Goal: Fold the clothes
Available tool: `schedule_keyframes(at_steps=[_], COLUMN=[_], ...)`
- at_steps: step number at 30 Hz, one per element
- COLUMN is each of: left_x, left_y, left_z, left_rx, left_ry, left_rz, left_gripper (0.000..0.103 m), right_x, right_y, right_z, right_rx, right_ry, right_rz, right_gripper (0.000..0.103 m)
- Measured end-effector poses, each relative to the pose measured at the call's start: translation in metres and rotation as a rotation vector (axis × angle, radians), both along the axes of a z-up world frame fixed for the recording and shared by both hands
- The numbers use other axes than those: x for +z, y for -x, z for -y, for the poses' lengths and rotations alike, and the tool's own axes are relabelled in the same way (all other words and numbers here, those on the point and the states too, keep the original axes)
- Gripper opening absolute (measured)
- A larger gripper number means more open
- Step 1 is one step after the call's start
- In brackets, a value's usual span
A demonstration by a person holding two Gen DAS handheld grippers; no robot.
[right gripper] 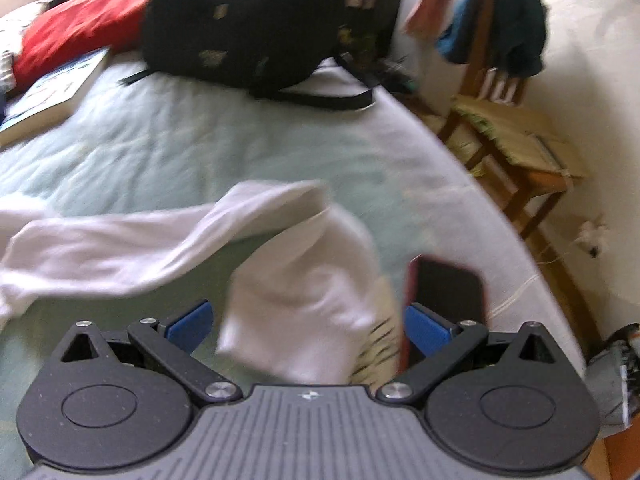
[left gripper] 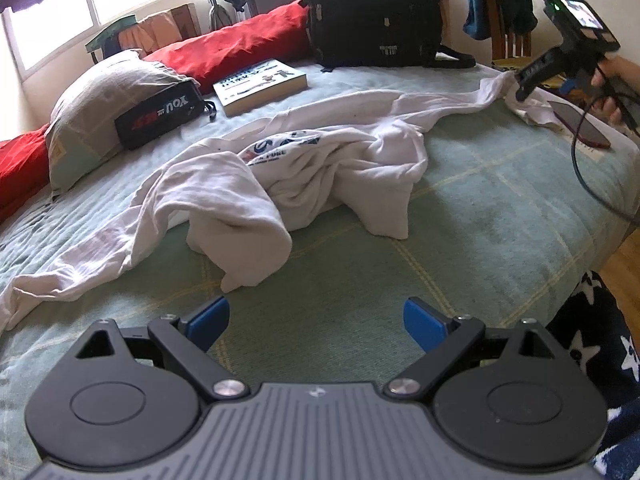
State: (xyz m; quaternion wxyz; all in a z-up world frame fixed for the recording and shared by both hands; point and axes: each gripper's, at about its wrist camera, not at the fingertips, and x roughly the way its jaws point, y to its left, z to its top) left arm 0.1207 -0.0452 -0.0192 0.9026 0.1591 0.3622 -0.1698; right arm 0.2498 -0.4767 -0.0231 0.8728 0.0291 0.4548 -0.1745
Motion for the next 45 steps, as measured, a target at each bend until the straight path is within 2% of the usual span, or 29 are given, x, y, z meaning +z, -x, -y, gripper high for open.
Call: schedule_keyframes(at_steps=[11,14,19,22,26,30,39,45], left_x=[0.004,0.006,0.007,0.006,0.003,0.0,0.001,0.0], left_y=[0.012,0.017,0.02,0.02,0.022,0.021,0.009,0.002], left_z=[-0.011,-0.013,-0.012,-0.006,0.003,0.014,0.034,0.042], left_rx=[-0.003,-0.004,-0.003,-0.008,-0.027,-0.026,-0.014,-0.045], left_ry=[0.023,0.022,0.015,0.007,0.001,-0.038,-0.07,-0.052], left_rz=[0.015,0.02,0.017,0.011,-0.009,-0.022,-0.019,-0.016], left_gripper=[0.094,0.094,0.094,0.094,0.094,0.094,0.094,0.094], right_x=[0.019,0.015,0.003,-0.004,-0.008,-0.012,-0.025,-0.02], right_y=[0.028,0.031,0.037,0.04,0.048,0.053,0.046,0.054], right_z=[-0.057,-0.067,-0.075,-0.083,-0.093,-0.098,-0.083,-0.045], right_rx=[0.144,0.172,0.198,0.211,0.235,0.268,0.303,0.246], right_ry=[-0.065,-0.088,-0.184,-0.201,-0.238,-0.282,-0.316,-0.334], right_rz=[0.019,0.015,0.012,0.012,0.043,0.07,0.07,0.112], right_gripper=[0.103,0.103,0.103,0.103,0.103,0.103,0.103,0.103])
